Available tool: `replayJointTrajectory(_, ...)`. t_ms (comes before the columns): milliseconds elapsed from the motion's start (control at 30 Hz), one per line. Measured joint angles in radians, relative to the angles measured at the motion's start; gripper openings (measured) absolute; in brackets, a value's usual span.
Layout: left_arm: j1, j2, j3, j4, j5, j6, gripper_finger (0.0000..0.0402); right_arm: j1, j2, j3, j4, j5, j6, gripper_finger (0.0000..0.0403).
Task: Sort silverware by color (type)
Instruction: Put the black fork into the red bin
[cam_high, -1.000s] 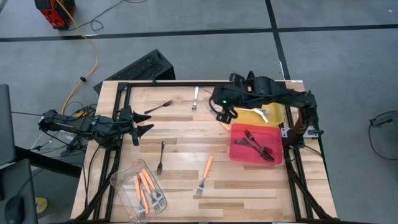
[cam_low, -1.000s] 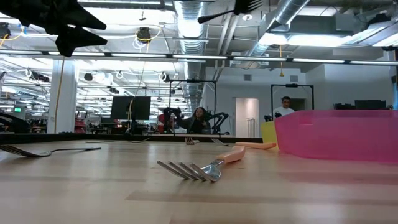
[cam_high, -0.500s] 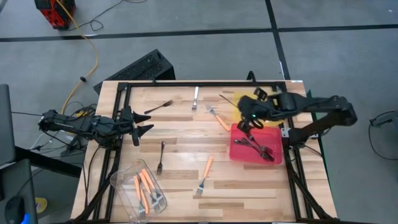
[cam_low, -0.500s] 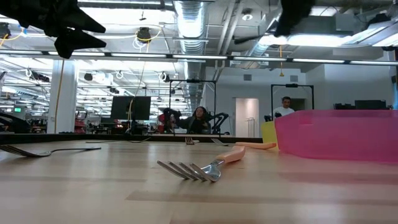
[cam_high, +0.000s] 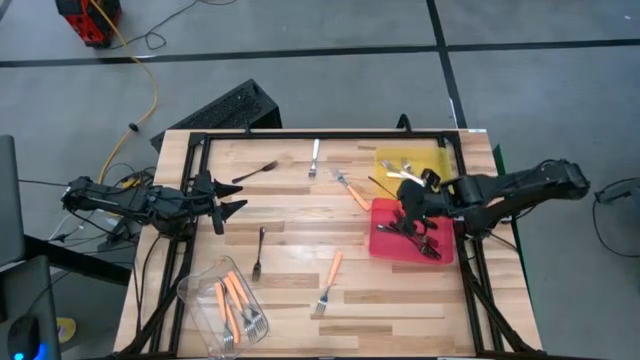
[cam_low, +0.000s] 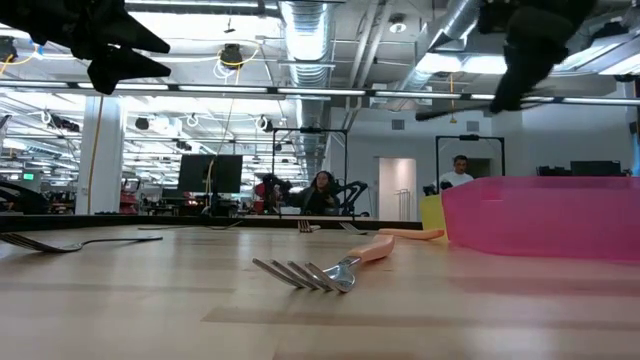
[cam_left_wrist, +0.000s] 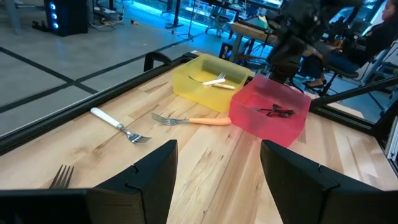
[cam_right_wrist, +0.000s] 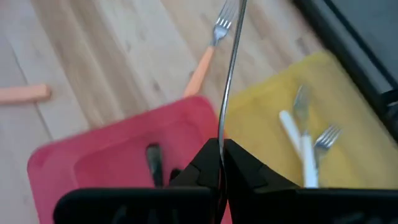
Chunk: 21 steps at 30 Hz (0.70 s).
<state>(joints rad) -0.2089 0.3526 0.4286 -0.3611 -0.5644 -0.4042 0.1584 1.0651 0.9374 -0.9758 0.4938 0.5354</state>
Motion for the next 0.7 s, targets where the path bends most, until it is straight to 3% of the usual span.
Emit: replayJointTrajectory(700,0.0,0.0,0.0,-0.007,-0.024,-0.003,0.0215,0.376,-0.015,-0.307,0.076,0.02,0.465,0.0035)
